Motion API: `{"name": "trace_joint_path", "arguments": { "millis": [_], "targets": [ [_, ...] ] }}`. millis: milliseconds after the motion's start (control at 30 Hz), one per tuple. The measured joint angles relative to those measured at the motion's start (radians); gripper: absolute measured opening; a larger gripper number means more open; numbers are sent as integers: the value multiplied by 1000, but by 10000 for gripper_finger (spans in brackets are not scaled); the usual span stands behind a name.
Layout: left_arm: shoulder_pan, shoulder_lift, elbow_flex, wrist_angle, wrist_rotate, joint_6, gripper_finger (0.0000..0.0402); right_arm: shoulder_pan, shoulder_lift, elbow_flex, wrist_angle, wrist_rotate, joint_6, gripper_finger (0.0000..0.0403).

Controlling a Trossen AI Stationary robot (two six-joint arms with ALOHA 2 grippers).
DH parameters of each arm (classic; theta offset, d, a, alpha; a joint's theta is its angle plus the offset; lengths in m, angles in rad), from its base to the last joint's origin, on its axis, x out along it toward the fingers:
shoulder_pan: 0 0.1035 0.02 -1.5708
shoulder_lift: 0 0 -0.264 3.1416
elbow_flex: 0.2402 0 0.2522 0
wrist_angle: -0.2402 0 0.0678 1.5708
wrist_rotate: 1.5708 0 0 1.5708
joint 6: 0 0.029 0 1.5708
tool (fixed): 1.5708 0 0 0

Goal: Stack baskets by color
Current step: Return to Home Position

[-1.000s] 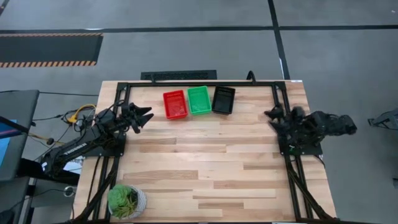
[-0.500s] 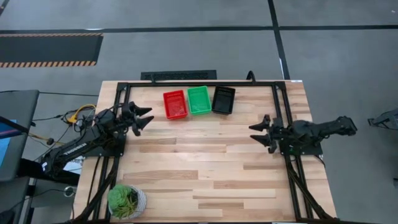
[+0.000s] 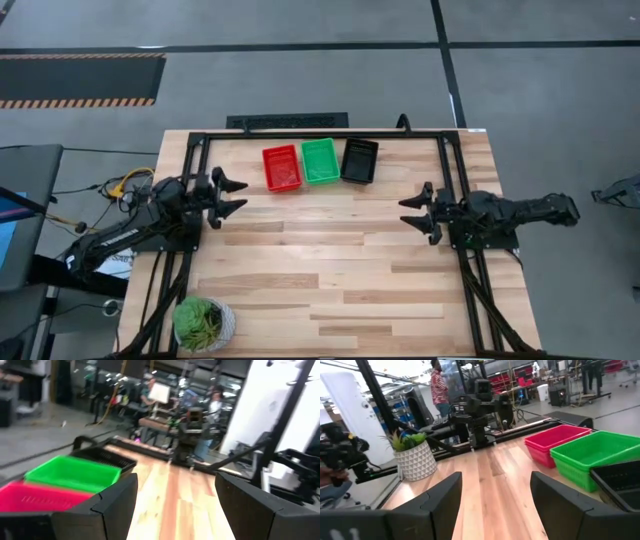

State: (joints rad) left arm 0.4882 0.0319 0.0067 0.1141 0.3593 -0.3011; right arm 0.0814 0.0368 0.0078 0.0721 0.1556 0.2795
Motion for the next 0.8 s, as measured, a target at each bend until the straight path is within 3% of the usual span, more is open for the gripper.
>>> {"name": "trace_joint_path", "arguments": {
  "millis": [200,467,800],
  "targets": [
    [-96,0,0,43,3,36,256,-57,0,-1,-13,-15,-7,260],
    [-198,0,0,-25,-55,102,256,-141,0,-1,-37,-143,-18,260],
    [-215,0,0,-40,-137,187,256,-183,2,-2,-52,-154,-23,260]
  ]
}}
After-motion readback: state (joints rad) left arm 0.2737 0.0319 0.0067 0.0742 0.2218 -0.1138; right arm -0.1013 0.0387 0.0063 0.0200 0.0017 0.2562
